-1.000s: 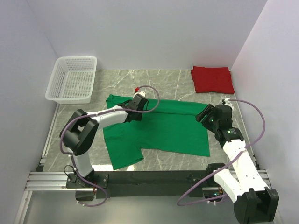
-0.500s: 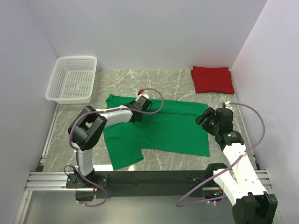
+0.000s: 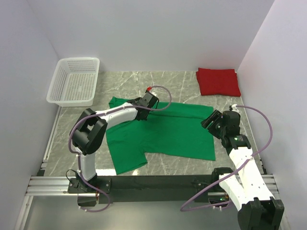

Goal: Fold and stack the t-shirts
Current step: Fold the tshirt

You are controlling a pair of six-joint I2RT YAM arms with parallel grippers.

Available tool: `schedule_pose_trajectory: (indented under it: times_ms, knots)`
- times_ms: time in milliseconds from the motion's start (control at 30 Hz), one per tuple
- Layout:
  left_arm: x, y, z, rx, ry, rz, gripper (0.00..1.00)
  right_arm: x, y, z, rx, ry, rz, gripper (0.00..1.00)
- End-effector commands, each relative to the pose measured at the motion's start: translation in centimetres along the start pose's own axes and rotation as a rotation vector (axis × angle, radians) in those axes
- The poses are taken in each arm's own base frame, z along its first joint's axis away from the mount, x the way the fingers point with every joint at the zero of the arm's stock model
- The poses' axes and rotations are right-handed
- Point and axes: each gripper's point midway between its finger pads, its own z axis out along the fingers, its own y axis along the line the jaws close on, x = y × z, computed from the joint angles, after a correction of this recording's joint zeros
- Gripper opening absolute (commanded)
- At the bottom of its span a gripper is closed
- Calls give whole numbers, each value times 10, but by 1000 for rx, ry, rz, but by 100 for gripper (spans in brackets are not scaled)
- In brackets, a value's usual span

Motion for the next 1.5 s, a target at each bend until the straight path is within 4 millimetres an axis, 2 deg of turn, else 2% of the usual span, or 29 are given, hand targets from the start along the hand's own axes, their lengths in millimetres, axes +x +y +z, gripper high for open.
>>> schedule_pose_trajectory:
  times_ms: [0,167,267,300,367,400,467,500,533,567,600,633,667,700,733,800,867,900,933,967,1033,1067,1100,1133,1200,1233,1267,1300,1467]
  knots:
    - [-14,-6,-32,94,19,37,7,-14,6,-4,-18,-47,-11,70]
    - [-6,-14,-44,158,66,36,15,-14,5,-2,-16,-45,-9,70]
    - [-10,-12,-54,167,45,-1,41,-13,5,-1,-15,-40,-9,69]
    - [-16,-9,-61,168,18,-30,52,-13,5,0,-18,-37,-10,69]
    - [-17,1,-64,151,-4,-76,64,-12,5,0,-21,-33,-12,69]
    - [-23,7,-71,153,-30,-135,73,-11,8,1,-34,-28,-15,69]
    - [-16,16,-67,159,-42,-214,78,-8,10,3,-50,-12,-23,69]
    - [-20,32,-71,156,-67,-312,79,-7,12,3,-65,-11,-26,68]
    - [-1,38,-64,154,-41,-354,79,-4,15,4,-84,6,-31,68]
    - [-5,40,-63,191,-73,-414,79,-2,15,5,-91,17,-36,68]
    - [-8,58,-67,199,-102,-521,80,-2,18,6,-108,18,-41,68]
    - [16,61,-59,207,-66,-557,80,3,22,6,-140,42,-54,67]
    - [12,75,-54,215,-102,-627,80,7,26,8,-163,61,-58,67]
    - [12,72,-59,278,-108,-668,81,6,33,8,-201,59,-66,67]
    - [27,72,-53,287,-85,-690,81,11,36,10,-223,79,-66,67]
    - [26,76,-50,337,-108,-744,82,15,50,12,-301,101,-74,67]
    - [39,77,-41,355,-85,-786,82,26,63,16,-349,145,-79,67]
    - [34,77,-39,376,-106,-808,82,25,74,17,-390,136,-87,66]
    - [40,74,-36,396,-91,-821,82,26,82,19,-415,142,-75,66]
    - [41,78,-33,396,-94,-841,81,40,91,24,-435,188,-84,65]
    - [42,77,-28,413,-81,-862,79,38,119,26,-519,186,-70,61]
    - [44,79,-26,404,-77,-867,79,55,127,34,-528,242,-77,60]
    - [45,79,-24,403,-69,-867,77,50,147,35,-581,223,-69,58]
    - [41,81,-23,401,-77,-864,77,62,151,47,-572,263,-67,54]
    - [42,83,-21,391,-74,-858,75,69,184,50,-637,274,-78,51]
    - [42,84,-20,385,-79,-856,75,74,194,53,-654,287,-83,49]
    - [44,86,-19,371,-80,-855,73,88,196,67,-638,326,-87,47]
    - [46,87,-17,362,-76,-853,71,91,219,64,-688,323,-98,47]
    - [49,88,-15,353,-69,-848,67,128,249,94,-703,395,-96,42]
